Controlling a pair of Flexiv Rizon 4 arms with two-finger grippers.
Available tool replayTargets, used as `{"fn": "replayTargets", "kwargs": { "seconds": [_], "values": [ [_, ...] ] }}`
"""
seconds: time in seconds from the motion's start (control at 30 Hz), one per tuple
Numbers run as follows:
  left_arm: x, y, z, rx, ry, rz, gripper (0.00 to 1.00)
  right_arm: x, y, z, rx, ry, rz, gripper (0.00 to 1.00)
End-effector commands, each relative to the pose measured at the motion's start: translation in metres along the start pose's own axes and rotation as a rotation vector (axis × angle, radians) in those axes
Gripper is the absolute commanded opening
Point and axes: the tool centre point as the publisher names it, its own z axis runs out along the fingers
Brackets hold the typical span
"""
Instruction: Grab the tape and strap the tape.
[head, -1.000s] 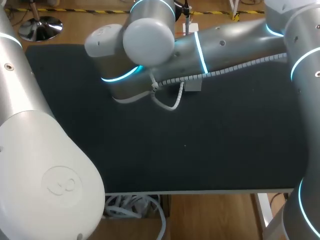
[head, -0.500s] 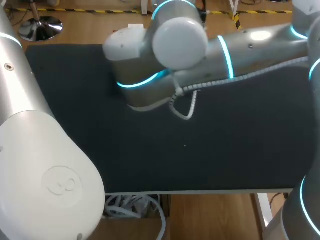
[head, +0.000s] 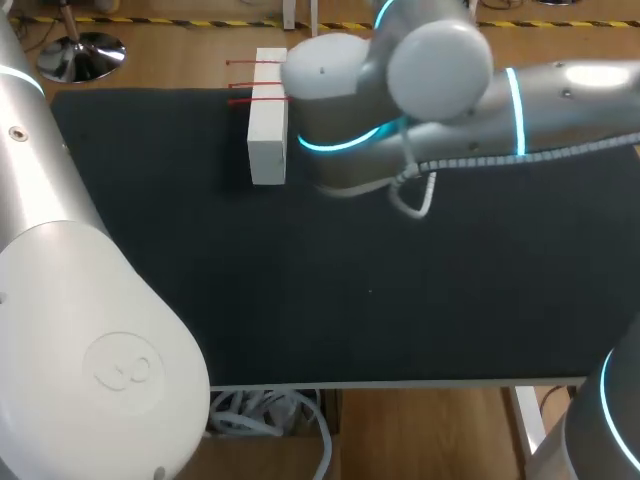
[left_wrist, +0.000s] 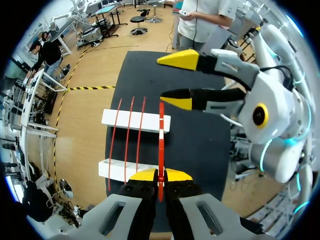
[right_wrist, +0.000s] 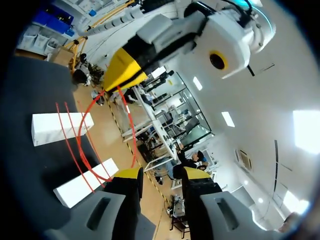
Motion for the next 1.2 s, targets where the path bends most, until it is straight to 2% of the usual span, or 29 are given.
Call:
{"fn": "replayTargets", "kwargs": {
  "seconds": [0.03, 0.37, 0.5, 0.53, 0.57, 1.2],
  "values": [
    [0.0, 0.0, -0.001, -0.003, 0.001, 0.0, 0.0, -0.014, -0.016, 0.004, -0.033, 0.036, 0.014, 0.3],
    [0.0, 0.0, -0.001, -0.003, 0.001, 0.0, 0.0, -0.018, -0.03, 0.015, -0.007, 0.033, 0.041, 0.29],
    [0.0, 0.0, -0.001, -0.003, 0.001, 0.0, 0.0, -0.02, -0.034, 0.021, -0.01, 0.031, 0.04, 0.34],
    [0.0, 0.0, -0.001, -0.003, 0.001, 0.0, 0.0, -0.019, -0.032, 0.02, -0.03, 0.041, 0.036, 0.49],
    [0.0, 0.0, -0.001, -0.003, 0.001, 0.0, 0.0, -0.017, -0.031, 0.019, -0.033, 0.055, 0.037, 1.0],
    [0.0, 0.0, -0.001, -0.003, 0.001, 0.0, 0.0, -0.014, -0.031, 0.02, -0.035, 0.071, 0.047, 1.0]
  ]
}}
